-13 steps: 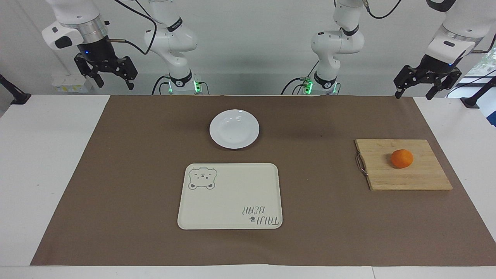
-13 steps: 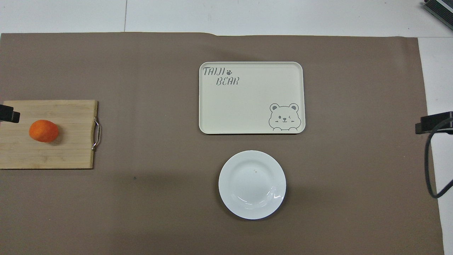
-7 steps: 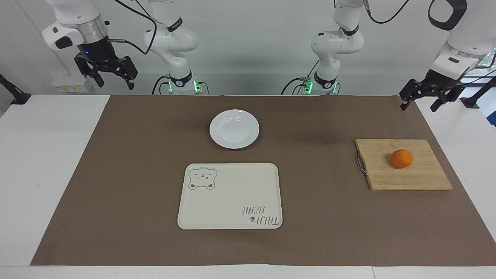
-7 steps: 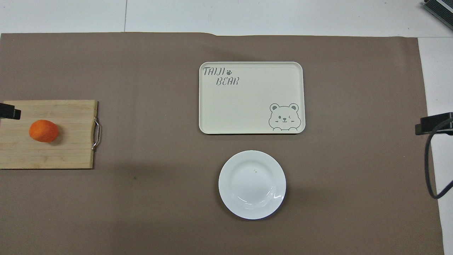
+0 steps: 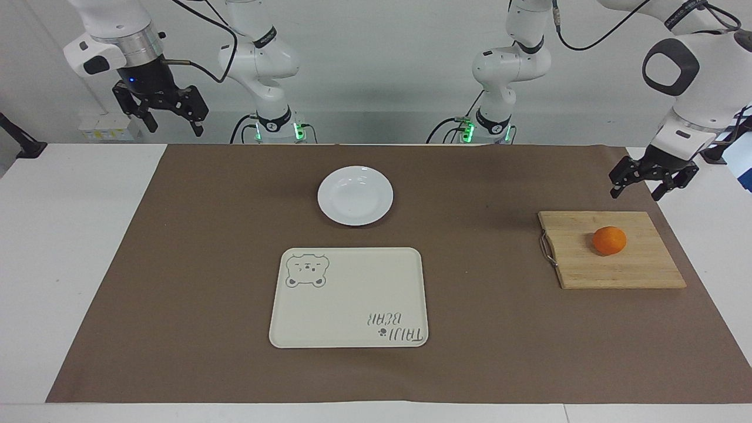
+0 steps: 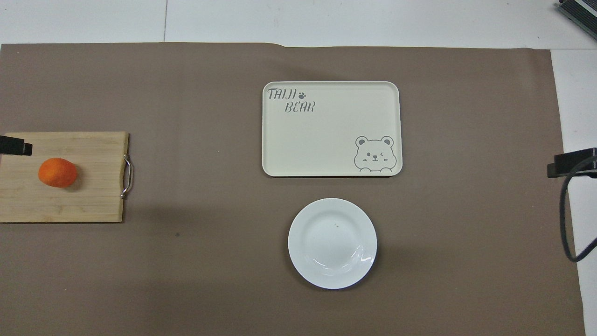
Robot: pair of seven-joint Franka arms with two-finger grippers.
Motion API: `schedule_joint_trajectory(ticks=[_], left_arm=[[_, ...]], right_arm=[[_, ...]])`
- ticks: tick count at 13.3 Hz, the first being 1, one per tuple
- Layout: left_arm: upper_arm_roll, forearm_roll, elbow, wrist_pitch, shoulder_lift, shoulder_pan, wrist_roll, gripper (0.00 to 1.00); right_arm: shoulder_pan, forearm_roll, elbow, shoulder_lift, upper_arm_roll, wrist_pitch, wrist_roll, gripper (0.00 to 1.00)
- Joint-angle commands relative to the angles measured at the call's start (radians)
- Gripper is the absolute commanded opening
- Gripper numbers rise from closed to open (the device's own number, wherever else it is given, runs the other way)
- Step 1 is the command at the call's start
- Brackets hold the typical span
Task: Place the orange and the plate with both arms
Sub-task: 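Lower the left gripper onto the orange and grasp it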
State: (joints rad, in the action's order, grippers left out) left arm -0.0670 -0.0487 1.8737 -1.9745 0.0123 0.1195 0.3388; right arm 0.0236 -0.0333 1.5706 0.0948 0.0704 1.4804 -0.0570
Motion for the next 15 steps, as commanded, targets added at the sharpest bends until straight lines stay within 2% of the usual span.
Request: schedule_joint_trajectory(ticks=[1, 3, 10, 13, 15], left_arm=[[0.006, -0.017, 0.099, -0.134, -0.005, 0.037, 0.031, 1.0], [0.006, -0.017, 0.104, -0.155, -0.05, 0.048, 0.046, 1.0], [0.006, -0.017, 0.134, -0.351, -0.215, 0.072, 0.068, 1.0], [0.006, -0.017, 0.156, -0.397, -0.23, 0.089, 0.086, 1.0], [0.006, -0.017, 0.209, -0.411, -0.224, 0.089, 0.085, 1.0]], right_arm=[[-0.01, 0.012, 0.008, 0.005, 0.0, 0.0, 0.025, 1.0], [-0.011, 0.01, 0.022, 0.013, 0.0, 0.0, 0.025, 1.0], [-0.008, 0.012, 0.022, 0.014, -0.001, 0.0, 0.025, 1.0], [-0.01, 0.012, 0.023, 0.014, -0.001, 0.0, 0.026, 1.0], [-0.011, 0.012, 0.025, 0.016, -0.001, 0.0, 0.026, 1.0]])
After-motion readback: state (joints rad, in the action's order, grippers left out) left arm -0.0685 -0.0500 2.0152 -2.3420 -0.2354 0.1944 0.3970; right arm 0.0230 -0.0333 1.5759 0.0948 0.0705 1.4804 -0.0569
